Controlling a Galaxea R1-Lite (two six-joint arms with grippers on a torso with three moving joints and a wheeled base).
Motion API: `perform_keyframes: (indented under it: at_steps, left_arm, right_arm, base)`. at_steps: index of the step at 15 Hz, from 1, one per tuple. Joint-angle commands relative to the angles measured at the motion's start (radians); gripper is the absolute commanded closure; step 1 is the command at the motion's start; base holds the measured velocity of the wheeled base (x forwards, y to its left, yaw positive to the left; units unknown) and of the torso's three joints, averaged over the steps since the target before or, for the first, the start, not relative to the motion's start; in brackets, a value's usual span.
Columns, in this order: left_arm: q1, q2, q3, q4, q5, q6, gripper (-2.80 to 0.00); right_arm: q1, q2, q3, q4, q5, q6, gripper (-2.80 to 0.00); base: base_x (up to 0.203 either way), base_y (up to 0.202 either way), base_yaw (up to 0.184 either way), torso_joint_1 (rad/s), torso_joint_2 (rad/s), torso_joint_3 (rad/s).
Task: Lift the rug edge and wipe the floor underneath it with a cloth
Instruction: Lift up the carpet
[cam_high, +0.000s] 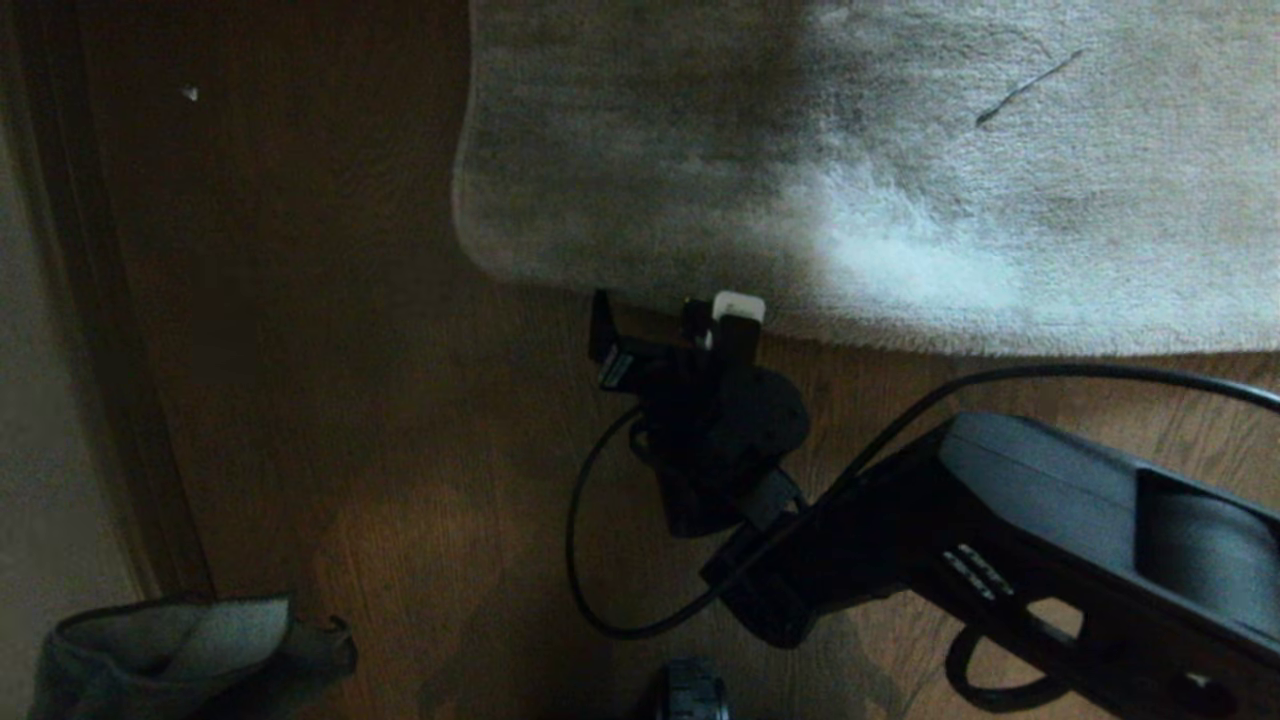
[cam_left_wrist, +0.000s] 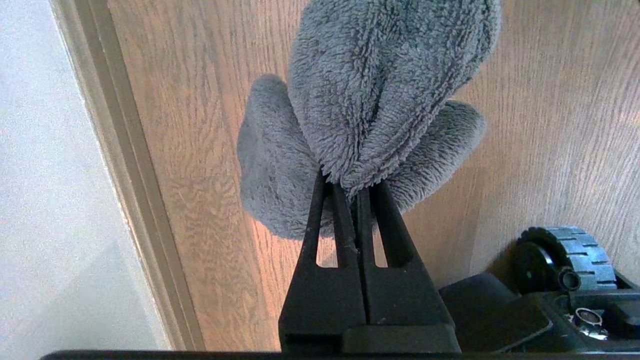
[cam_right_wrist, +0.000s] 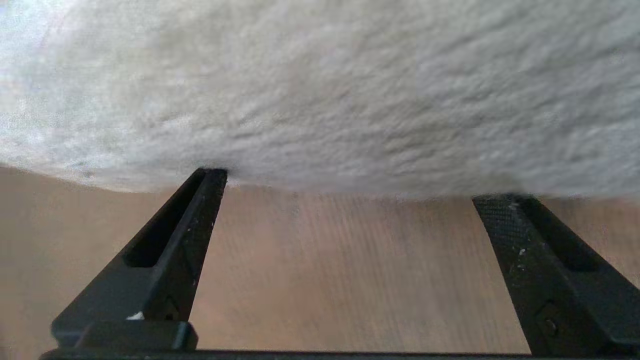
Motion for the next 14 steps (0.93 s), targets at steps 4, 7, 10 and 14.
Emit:
perform_keyframes:
  at_steps: [4, 7, 10, 14]
  left_arm:
    - [0.0, 0.0, 0.0, 0.0, 0.0, 0.0, 0.0]
    - [0.0, 0.0, 0.0, 0.0, 0.0, 0.0, 0.0]
    - [0.0, 0.0, 0.0, 0.0, 0.0, 0.0, 0.0]
    - [0.0, 0.0, 0.0, 0.0, 0.0, 0.0, 0.0]
  right_arm:
    - [0.058, -0.031, 0.0, -0.047, 0.0, 0.004, -2.8]
    - [0.067, -0.039, 0.0, -0.047, 0.0, 0.008, -2.8]
    - [0.081, -0.042, 0.023, -0.047, 0.0, 0.02, -2.8]
    - [0.083, -0.047, 0.029, -0.047, -0.004, 0.068, -2.8]
  base:
    - [0.0, 0.0, 0.0, 0.0, 0.0, 0.0]
    - [0.0, 0.0, 0.0, 0.0, 0.0, 0.0]
    - [0.0, 0.0, 0.0, 0.0, 0.0, 0.0]
    - [0.0, 0.0, 0.0, 0.0, 0.0, 0.0]
